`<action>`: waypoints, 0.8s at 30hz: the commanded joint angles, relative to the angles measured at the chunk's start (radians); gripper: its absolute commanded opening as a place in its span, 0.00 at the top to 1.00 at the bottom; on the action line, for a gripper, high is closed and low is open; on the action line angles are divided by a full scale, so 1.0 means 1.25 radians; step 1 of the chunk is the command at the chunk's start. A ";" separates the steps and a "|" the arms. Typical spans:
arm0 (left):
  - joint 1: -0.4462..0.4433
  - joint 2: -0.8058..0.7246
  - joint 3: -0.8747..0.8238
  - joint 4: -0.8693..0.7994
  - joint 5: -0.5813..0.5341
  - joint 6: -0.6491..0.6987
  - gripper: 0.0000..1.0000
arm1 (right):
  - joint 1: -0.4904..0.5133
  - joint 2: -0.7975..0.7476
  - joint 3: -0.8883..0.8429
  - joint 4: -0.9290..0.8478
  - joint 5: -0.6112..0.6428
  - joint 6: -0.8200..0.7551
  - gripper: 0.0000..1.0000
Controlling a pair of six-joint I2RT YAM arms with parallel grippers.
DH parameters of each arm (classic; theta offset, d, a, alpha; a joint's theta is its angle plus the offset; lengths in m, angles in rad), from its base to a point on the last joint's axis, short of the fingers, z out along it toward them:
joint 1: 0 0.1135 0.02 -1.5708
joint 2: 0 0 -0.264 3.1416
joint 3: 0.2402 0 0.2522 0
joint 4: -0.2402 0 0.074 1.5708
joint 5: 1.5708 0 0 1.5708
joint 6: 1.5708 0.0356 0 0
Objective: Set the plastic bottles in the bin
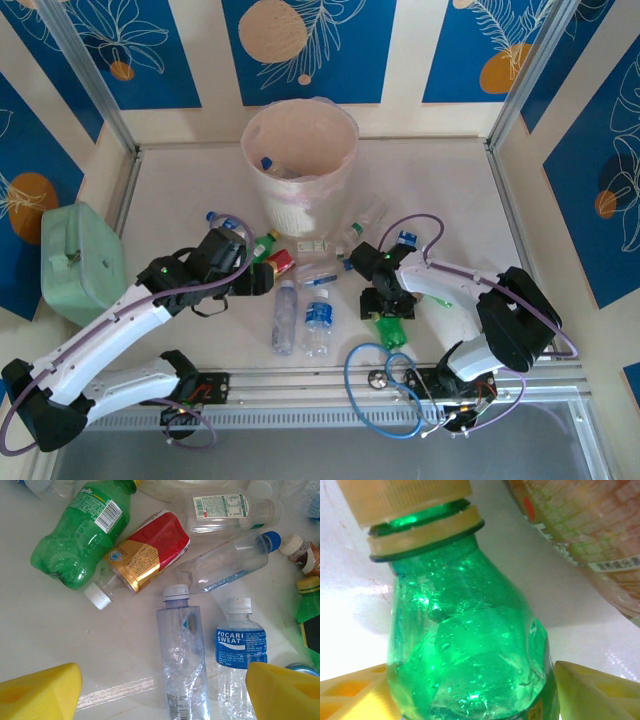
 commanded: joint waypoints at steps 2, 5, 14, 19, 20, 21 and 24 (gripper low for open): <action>0.009 -0.014 -0.014 -0.009 -0.002 -0.016 0.15 | 0.030 -0.017 0.007 -0.011 0.008 0.005 0.30; 0.009 -0.017 -0.018 -0.011 -0.004 -0.018 0.15 | 0.048 -0.037 0.016 -0.026 0.025 0.013 0.34; 0.010 -0.021 -0.022 -0.018 -0.011 -0.025 0.16 | 0.094 -0.119 0.073 -0.091 0.060 0.042 0.44; 0.010 -0.024 -0.027 -0.020 -0.022 -0.031 0.16 | 0.087 -0.213 0.185 -0.149 0.074 0.037 0.45; 0.010 -0.025 -0.028 -0.018 -0.023 -0.032 0.16 | 0.078 -0.226 0.217 -0.156 0.070 0.028 0.45; 0.011 -0.026 -0.030 -0.017 -0.024 -0.034 0.16 | 0.068 -0.239 0.259 -0.160 0.065 0.015 0.45; 0.011 -0.023 -0.036 -0.011 -0.026 -0.038 0.16 | 0.022 -0.242 0.413 -0.158 0.034 -0.035 0.44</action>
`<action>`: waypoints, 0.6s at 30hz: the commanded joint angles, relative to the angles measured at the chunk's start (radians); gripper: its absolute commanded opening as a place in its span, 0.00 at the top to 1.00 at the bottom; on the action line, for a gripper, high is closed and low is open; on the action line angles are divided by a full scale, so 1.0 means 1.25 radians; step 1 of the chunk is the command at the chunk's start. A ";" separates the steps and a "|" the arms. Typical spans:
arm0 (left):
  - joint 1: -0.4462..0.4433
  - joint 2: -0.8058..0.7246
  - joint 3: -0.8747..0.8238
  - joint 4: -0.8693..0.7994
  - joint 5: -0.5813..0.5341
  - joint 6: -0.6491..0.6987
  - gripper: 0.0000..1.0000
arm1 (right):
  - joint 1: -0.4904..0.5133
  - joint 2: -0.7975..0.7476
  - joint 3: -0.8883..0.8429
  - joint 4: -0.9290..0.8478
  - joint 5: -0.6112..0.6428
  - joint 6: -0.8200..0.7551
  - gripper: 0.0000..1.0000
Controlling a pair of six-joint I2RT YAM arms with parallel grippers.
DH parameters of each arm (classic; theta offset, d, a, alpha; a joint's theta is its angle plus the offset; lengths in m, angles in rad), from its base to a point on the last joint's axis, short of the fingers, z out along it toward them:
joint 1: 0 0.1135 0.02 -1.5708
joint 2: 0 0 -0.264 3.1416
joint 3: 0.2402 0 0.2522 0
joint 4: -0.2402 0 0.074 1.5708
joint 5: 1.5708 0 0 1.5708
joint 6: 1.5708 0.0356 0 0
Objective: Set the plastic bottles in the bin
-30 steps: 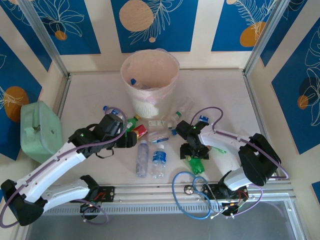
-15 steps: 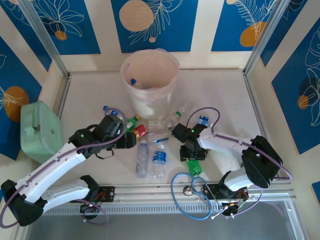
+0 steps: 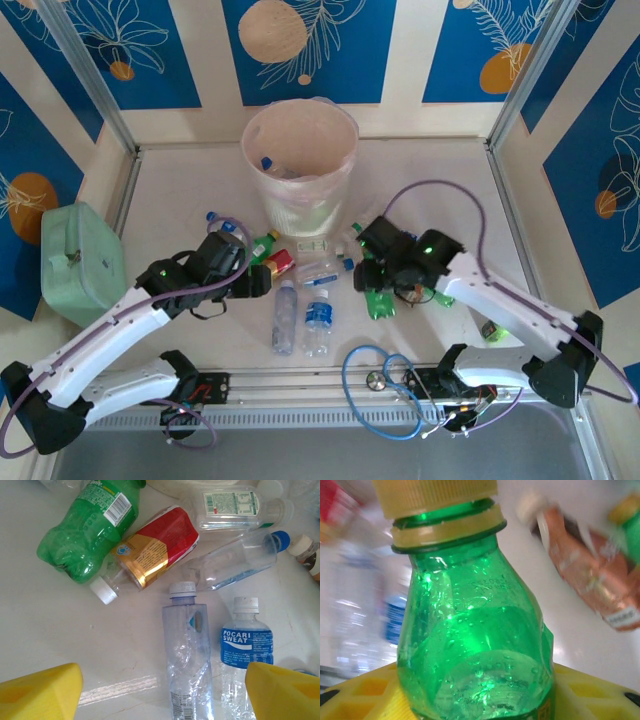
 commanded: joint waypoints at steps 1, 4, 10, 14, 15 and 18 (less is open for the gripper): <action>0.007 -0.007 -0.012 -0.008 -0.015 -0.019 0.16 | -0.047 -0.006 0.162 -0.018 -0.032 -0.061 0.44; 0.007 -0.007 -0.016 -0.005 -0.015 -0.022 0.16 | -0.089 0.034 0.296 0.045 -0.105 -0.106 0.43; 0.007 -0.014 -0.031 -0.009 -0.019 -0.029 0.16 | -0.170 0.180 0.511 0.163 -0.221 -0.101 0.42; 0.007 -0.015 -0.043 -0.005 -0.021 -0.036 0.16 | -0.215 0.300 0.643 0.213 -0.295 -0.084 0.41; 0.007 -0.014 -0.046 -0.003 -0.019 -0.038 0.16 | -0.227 0.333 0.677 0.220 -0.313 -0.078 0.41; 0.007 -0.011 -0.059 0.007 -0.009 -0.048 0.17 | -0.249 0.423 0.763 0.236 -0.340 -0.059 0.41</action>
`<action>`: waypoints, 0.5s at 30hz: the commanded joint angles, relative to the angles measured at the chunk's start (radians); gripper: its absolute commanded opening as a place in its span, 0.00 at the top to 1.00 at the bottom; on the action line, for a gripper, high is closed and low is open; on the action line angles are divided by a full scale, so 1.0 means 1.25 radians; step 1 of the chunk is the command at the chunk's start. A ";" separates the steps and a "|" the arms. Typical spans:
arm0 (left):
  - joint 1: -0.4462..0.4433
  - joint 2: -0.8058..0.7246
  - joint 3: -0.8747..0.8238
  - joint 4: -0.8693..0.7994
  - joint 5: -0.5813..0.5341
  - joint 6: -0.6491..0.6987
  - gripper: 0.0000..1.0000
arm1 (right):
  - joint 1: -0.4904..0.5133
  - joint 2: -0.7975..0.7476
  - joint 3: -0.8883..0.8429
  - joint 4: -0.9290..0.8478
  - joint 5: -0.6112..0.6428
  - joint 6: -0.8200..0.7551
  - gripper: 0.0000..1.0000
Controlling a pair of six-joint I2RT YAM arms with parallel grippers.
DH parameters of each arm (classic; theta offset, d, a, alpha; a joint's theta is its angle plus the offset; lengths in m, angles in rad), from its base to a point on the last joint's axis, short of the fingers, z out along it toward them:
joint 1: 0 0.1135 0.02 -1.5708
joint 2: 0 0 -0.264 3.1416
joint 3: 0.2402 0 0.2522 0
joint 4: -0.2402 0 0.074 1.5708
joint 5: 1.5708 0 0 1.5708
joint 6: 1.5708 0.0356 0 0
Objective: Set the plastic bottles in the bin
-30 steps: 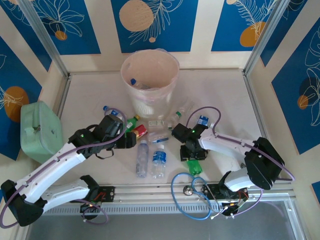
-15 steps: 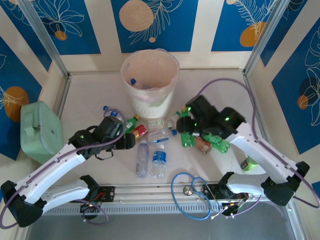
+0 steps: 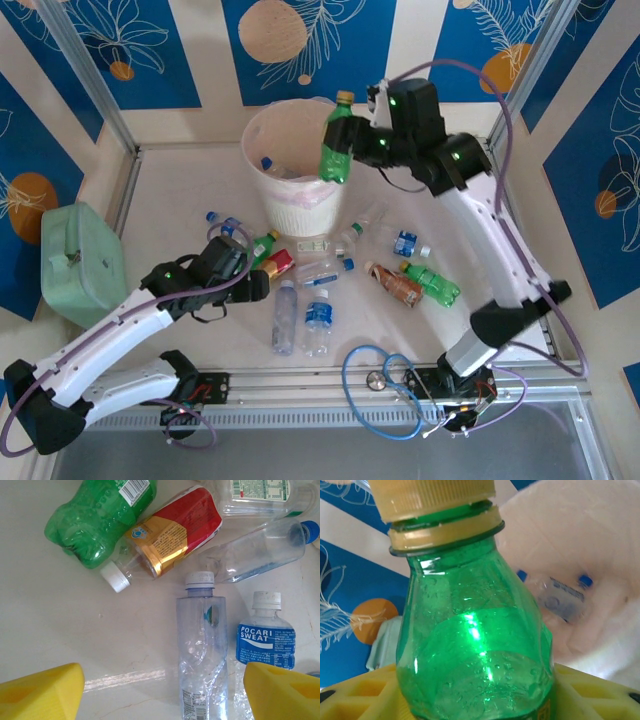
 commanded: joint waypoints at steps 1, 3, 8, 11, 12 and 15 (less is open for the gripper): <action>0.007 -0.013 -0.022 0.007 0.002 -0.023 0.18 | -0.023 0.084 0.094 0.033 -0.083 0.023 0.41; 0.007 -0.016 -0.034 0.011 0.006 -0.030 0.18 | -0.032 0.136 0.142 0.028 -0.096 0.032 0.41; 0.007 -0.016 -0.049 0.010 0.012 -0.031 0.18 | -0.044 0.220 0.213 0.022 -0.116 0.046 0.37; 0.007 -0.007 -0.049 0.010 0.021 -0.026 0.18 | -0.047 0.253 0.234 0.021 -0.125 0.046 0.33; 0.007 -0.004 -0.048 0.010 0.023 -0.025 0.18 | -0.048 0.260 0.238 0.018 -0.127 0.047 0.31; 0.005 0.008 -0.052 0.017 0.031 -0.023 0.17 | -0.050 0.269 0.240 0.017 -0.130 0.048 0.24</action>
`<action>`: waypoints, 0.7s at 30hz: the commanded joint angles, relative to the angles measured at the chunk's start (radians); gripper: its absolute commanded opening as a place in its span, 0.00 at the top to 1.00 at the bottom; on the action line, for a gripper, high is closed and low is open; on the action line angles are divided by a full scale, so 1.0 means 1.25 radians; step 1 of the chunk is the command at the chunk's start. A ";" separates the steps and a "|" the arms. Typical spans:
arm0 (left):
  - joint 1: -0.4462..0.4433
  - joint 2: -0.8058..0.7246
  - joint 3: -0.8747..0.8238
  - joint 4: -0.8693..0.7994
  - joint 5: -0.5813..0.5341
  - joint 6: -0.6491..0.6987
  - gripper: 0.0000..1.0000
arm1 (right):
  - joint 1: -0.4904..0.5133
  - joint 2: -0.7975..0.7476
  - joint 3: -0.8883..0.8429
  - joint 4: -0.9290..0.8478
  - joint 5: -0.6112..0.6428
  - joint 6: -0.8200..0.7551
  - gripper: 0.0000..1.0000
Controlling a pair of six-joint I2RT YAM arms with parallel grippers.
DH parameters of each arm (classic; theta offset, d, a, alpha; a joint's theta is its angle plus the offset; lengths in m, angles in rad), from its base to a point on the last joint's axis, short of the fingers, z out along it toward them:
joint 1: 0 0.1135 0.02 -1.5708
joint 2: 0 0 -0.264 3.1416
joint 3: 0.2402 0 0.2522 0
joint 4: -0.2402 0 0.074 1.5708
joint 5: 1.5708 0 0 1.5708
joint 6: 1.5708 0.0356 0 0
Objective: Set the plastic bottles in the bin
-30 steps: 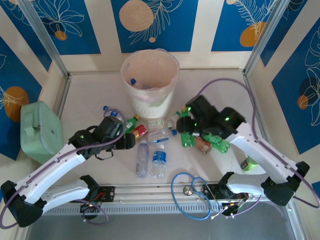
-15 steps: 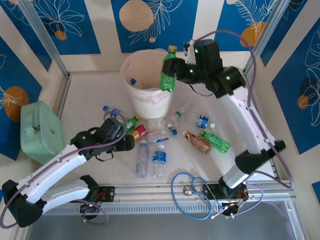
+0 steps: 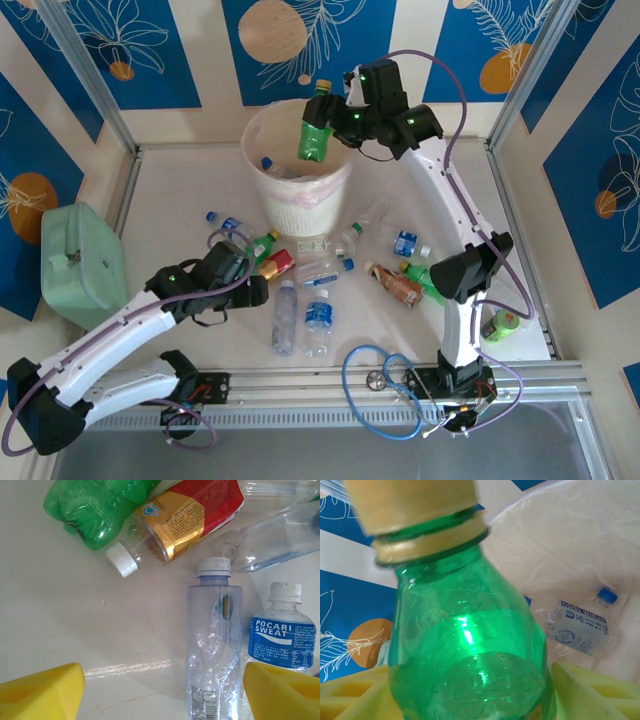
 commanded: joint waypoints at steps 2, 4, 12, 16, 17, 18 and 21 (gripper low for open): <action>0.005 0.016 -0.014 0.018 0.030 0.002 0.16 | -0.005 -0.003 0.033 -0.002 -0.030 0.004 0.19; 0.006 0.030 -0.014 0.024 0.042 0.003 0.16 | -0.005 -0.008 0.036 -0.006 -0.026 0.001 0.16; -0.007 0.061 -0.017 0.035 0.063 0.002 0.17 | -0.001 -0.079 0.016 -0.051 0.010 -0.036 0.14; -0.029 0.089 -0.008 0.022 0.067 -0.011 0.20 | 0.024 -0.201 -0.138 -0.049 0.062 -0.074 0.15; -0.037 0.097 -0.006 0.021 0.064 -0.012 0.20 | 0.030 -0.242 -0.192 -0.041 0.075 -0.079 0.15; -0.047 0.106 -0.004 0.020 0.061 -0.014 0.20 | 0.038 -0.290 -0.256 -0.027 0.090 -0.081 0.15; -0.069 0.136 -0.002 0.035 0.066 -0.018 0.18 | 0.052 -0.450 -0.482 0.007 0.122 -0.074 0.15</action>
